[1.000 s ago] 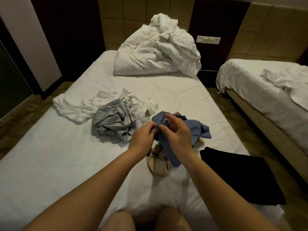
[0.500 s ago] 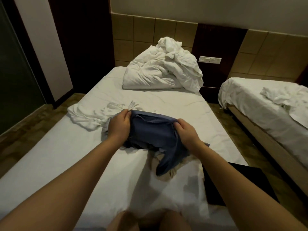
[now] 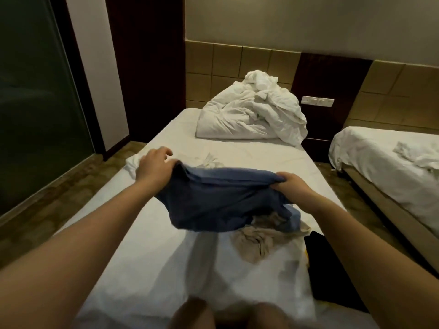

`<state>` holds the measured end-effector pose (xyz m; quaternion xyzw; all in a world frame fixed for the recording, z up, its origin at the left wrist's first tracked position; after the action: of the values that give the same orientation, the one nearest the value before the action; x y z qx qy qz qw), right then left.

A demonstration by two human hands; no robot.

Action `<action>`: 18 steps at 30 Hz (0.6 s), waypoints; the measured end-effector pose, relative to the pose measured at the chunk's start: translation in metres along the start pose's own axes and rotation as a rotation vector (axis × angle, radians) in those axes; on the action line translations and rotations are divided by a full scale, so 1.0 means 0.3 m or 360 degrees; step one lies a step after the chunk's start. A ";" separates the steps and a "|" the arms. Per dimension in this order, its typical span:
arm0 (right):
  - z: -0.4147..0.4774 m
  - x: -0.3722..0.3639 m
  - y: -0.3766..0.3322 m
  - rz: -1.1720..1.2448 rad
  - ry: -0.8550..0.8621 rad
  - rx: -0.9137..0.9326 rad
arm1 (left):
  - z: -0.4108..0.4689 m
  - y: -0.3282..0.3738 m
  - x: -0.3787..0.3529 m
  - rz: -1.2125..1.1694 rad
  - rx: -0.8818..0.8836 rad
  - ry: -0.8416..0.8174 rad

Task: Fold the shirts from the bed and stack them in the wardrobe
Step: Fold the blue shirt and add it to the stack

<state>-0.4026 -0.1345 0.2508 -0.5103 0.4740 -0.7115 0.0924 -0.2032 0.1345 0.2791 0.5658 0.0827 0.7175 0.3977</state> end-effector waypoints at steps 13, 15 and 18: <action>-0.170 -0.373 -0.018 0.0786 -0.0665 -0.0007 | -0.227 0.280 -0.304 -0.1434 0.0247 -0.0391; -0.206 -0.464 0.064 0.0414 -0.0749 -0.0050 | -0.226 0.297 -0.301 -0.1497 0.0240 -0.0400; -0.174 -0.436 0.095 0.0335 -0.0437 -0.0082 | -0.194 0.249 -0.253 -0.1257 0.0271 -0.0202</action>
<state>-0.3946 -0.0390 0.1439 -0.5526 0.5258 -0.6091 0.2173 -0.2866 0.0533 0.2447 0.5646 0.3279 0.4640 0.5987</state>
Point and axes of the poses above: each hand's wrist, its own z-axis towards the middle knuckle, its own x-axis out of the back of the hand, y = z × x, the point moved 8 cm from there along z, towards the middle knuckle, and after that the axes turned 1 degree about x, right-handed, at the moved point
